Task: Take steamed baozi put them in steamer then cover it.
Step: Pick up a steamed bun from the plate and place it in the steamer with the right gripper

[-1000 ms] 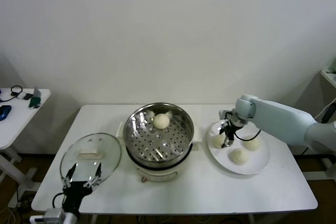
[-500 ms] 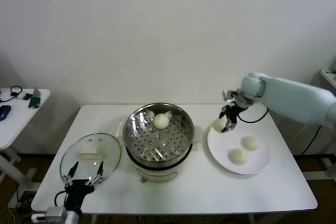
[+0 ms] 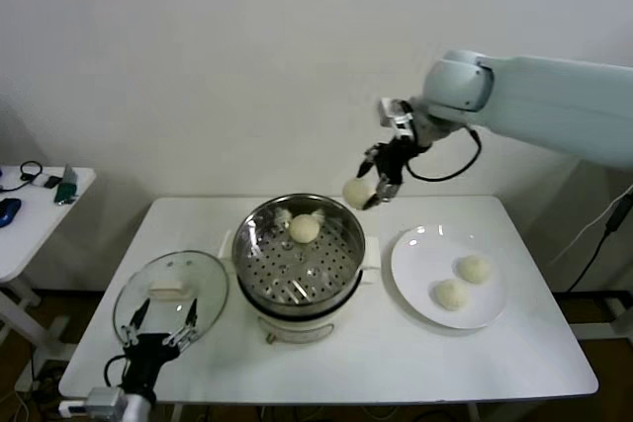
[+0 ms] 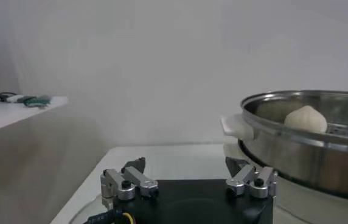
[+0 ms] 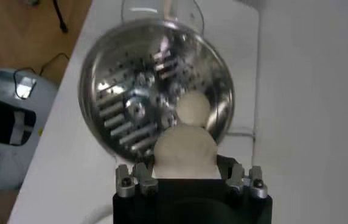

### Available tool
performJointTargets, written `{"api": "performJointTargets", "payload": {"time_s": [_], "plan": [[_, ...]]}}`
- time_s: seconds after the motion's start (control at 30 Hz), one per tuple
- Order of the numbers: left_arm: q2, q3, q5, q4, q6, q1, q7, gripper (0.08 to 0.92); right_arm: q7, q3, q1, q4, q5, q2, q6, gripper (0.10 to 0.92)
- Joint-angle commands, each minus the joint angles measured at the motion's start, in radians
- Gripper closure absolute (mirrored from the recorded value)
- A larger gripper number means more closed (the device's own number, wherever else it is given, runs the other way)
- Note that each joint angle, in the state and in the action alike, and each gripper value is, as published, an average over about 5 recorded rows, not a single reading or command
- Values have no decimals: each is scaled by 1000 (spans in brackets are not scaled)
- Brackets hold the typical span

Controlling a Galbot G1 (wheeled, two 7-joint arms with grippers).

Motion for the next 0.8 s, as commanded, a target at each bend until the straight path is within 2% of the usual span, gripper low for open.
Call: {"api": "performJointTargets", "payload": {"time_s": [0.03,0.27,0.47,0.8], "plan": [[-3,1,3,-10,3,2,0,177,121,24,-82,16,29,255,-88,338],[0,-14,0,-18,3,10,0,177,149,21,-207,-160,-42,406,-97,338],[0,-21,-3,-16,-1,14,-1,177,160,16,-281,-264,-83,477,-98,338],[-3,-23,-3,-12,-5,15,-1,177,181,1,-341,-314,-131,503,-106,338]]}}
